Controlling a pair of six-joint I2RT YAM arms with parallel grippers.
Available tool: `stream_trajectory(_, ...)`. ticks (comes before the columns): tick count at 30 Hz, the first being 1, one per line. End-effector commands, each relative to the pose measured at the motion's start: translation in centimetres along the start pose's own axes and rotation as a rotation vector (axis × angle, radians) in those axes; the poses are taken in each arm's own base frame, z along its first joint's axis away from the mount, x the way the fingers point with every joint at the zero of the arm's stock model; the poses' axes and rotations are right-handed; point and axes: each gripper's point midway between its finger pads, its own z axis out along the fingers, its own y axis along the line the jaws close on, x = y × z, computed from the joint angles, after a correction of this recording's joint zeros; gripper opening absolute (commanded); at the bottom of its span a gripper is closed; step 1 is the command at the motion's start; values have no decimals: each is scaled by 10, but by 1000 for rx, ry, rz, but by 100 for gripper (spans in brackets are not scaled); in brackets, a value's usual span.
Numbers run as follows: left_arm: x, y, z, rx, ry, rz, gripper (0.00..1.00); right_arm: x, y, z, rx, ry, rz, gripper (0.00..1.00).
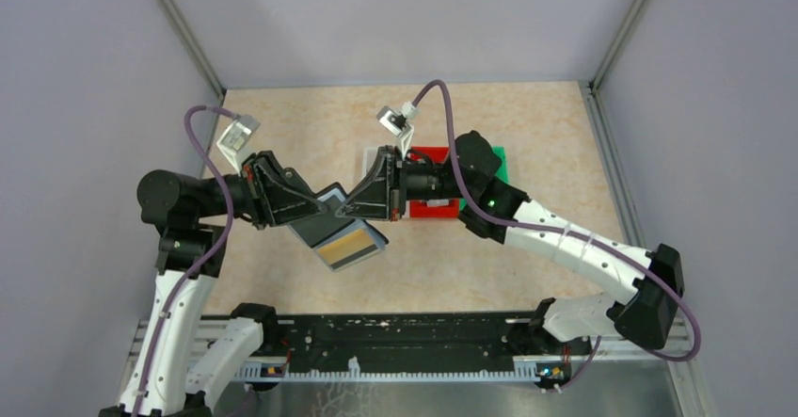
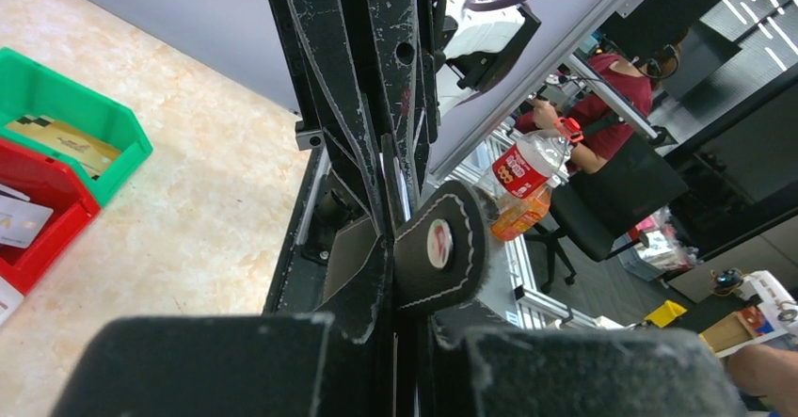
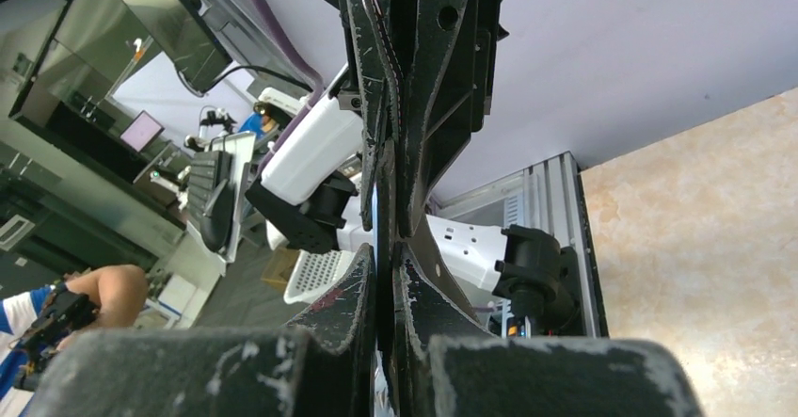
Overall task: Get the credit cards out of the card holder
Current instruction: Remove the credit card from the card holder.
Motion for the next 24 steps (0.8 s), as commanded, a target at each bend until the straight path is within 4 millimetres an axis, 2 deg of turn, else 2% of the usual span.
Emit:
stream_trajectory(1, -2, -12, -1, 33, 40, 14, 0, -35, 29, -8, -80, -96, -74, 0)
stream_trajectory(2, -3, -10, -1, 24, 29, 19, 0, -36, 28, -7, -77, -96, -72, 7)
stream_trajectory(5, -11, -4, 0, -33, -17, 63, 0, -47, 16, -12, -2, -121, -58, 44)
stream_trajectory(7, -17, 6, 0, -97, -60, 82, 0, -62, 10, -22, 64, -180, -69, 58)
stream_trajectory(8, -18, 11, -1, -131, -74, 74, 0, -71, 9, -28, 96, -217, -83, 60)
stream_trajectory(11, -24, 28, -3, -220, -127, 63, 0, -91, 6, -45, 210, -310, -120, 64)
stream_trajectory(14, -32, 48, -7, -319, -188, 53, 0, -96, 4, -55, 263, -361, -101, 61)
stream_trajectory(17, -39, 73, -13, -432, -235, 18, 0, -87, -1, -56, 263, -361, -40, 59)
stream_trajectory(19, -39, 83, -14, -463, -245, -19, 0, -78, -2, -54, 231, -368, 7, 58)
stream_trajectory(24, -39, 81, -11, -428, -272, -63, 0, -50, -7, -33, 162, -360, 83, 57)
